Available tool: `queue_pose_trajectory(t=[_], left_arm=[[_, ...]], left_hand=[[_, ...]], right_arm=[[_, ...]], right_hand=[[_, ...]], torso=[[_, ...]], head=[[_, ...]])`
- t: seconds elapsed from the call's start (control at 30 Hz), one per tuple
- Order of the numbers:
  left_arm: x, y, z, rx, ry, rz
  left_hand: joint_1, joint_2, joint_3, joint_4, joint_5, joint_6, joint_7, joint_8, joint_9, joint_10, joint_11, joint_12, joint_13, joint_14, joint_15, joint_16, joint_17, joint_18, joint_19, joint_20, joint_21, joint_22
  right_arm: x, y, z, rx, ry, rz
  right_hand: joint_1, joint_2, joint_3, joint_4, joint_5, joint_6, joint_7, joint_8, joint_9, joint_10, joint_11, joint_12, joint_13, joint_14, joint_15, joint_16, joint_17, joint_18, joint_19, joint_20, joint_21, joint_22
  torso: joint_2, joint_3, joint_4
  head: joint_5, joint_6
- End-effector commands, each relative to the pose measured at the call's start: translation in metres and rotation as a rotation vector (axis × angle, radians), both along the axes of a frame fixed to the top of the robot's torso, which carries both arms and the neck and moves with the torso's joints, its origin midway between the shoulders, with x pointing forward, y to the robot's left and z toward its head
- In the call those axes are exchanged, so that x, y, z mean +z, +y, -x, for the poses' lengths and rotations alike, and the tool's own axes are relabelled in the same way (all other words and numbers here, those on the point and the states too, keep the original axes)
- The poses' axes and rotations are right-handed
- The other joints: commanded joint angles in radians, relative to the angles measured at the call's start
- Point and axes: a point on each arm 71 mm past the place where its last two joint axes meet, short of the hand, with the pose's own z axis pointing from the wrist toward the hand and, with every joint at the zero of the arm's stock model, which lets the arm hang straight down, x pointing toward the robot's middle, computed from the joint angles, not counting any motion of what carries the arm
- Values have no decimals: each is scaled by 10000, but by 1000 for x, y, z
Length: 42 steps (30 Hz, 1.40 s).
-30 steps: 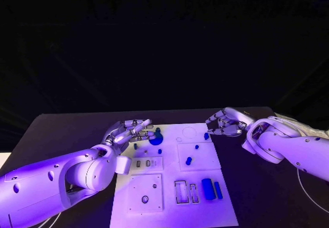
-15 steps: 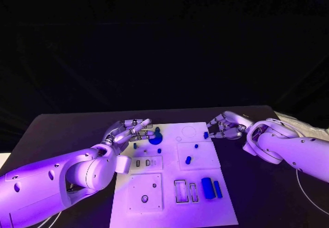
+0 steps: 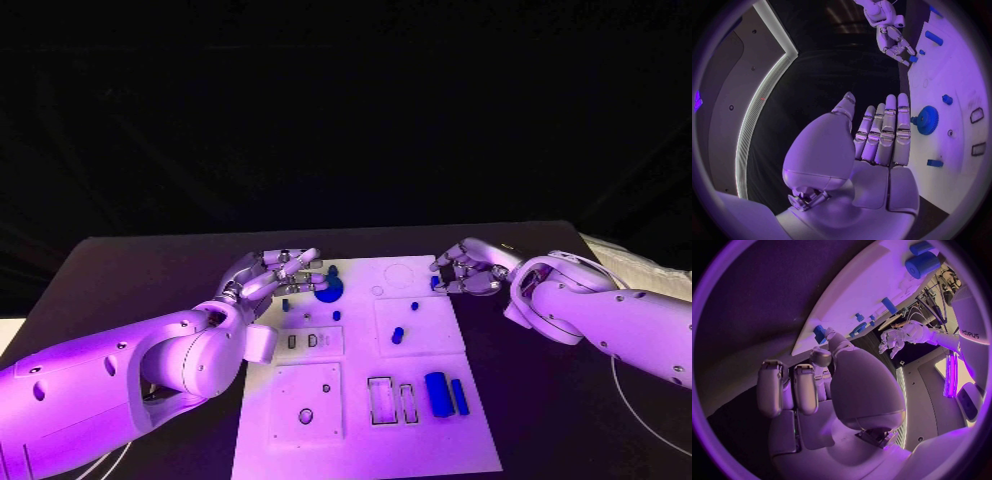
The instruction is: Assemble the parts on the task board
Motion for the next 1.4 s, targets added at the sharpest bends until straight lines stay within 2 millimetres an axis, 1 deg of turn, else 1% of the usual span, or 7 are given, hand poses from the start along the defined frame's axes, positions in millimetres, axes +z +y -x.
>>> queue_pose_trajectory(t=[0.03, 0.17, 0.6, 0.83, 1.1, 1.23, 1.4], left_arm=[[1, -3, 1, -189, -117, 165], [1, -3, 1, -189, -115, 164], [1, -2, 0, -173, -110, 154], [1, -2, 0, -172, -108, 152], [1, -2, 0, -169, -98, 146], [1, -2, 0, -160, -94, 140], [0, 0, -2, -106, -89, 112]], left_hand=[[21, 72, 3, -74, -30, -14, 90, -59, -10, 22, 65, -57, -3, 1, 48, -34, 17, 9, 55, -20, -37, -10], [21, 72, 3, -74, -30, -14, 90, -59, -10, 22, 65, -57, -3, 1, 48, -34, 17, 9, 55, -20, -37, -10], [21, 72, 3, -74, -30, -14, 90, -59, -10, 22, 65, -57, -3, 1, 48, -34, 17, 9, 55, -20, -37, -10], [21, 72, 3, -74, -30, -14, 90, -59, -10, 22, 65, -57, -3, 1, 48, -34, 17, 9, 55, -20, -37, -10], [31, 93, -2, -110, -29, -13, 92, -67, -10, 23, 68, -69, -4, -3, 50, -59, 28, 9, 60, -17, -62, -23], [31, 93, -2, -111, -29, -13, 92, -67, -10, 23, 68, -69, -4, -3, 50, -59, 28, 9, 60, -17, -62, -23], [32, 95, -2, -113, -29, -13, 92, -68, -10, 23, 68, -70, -4, -3, 51, -61, 29, 9, 60, -17, -64, -24]], right_arm=[[-3, 2, 0, 152, 120, 242], [-6, 3, -1, 195, 241, 294], [-10, 4, -2, 266, 351, 379], [-9, 4, -3, 204, 289, 300], [-4, 5, -2, -431, 221, -802], [3, 10, 2, -830, 260, -1368], [15, 26, 8, -1001, 427, -1721]], right_hand=[[108, 68, 64, -64, -53, 119, -32, 63, 26, 15, -20, 17, 34, 579, 52, 29, 324, -50, -12, 30, 31, 2], [181, 184, 161, -109, -175, 369, -77, 161, 59, 49, -61, 56, 76, 583, 23, 36, 342, -50, -7, 12, 34, 12], [188, 328, 324, -167, -291, 907, -222, 335, 102, 176, -175, 193, 208, 595, -67, 59, 398, -63, 36, -61, 62, 83], [171, 491, 450, -188, -366, 1403, -403, 539, 163, 285, -314, 295, 311, 603, -175, 73, 435, -69, 60, -149, 77, 121], [-115, 671, 457, -52, -432, 1792, -610, 743, 231, 610, -477, 779, 751, 625, -320, 113, 519, -79, 91, -288, 95, 164], [-229, 758, 462, 26, -390, 1812, -639, 757, 236, 655, -503, 834, 814, 627, -346, 112, 520, -78, 91, -320, 93, 160], [-238, 812, 492, 34, -360, 1785, -644, 745, 232, 623, -512, 760, 764, 614, -356, 72, 452, -72, 73, -334, 82, 129]], torso=[[-3, -4, -2], [-11, -6, 4], [-4, 11, 1], [-9, 16, 3], [-11, 23, 8], [-25, 10, 12], [-44, -10, 19]], head=[[-7, -12], [-11, -33], [-6, -39], [-7, -60], [-3, -60], [-4, -56], [-10, -60]])
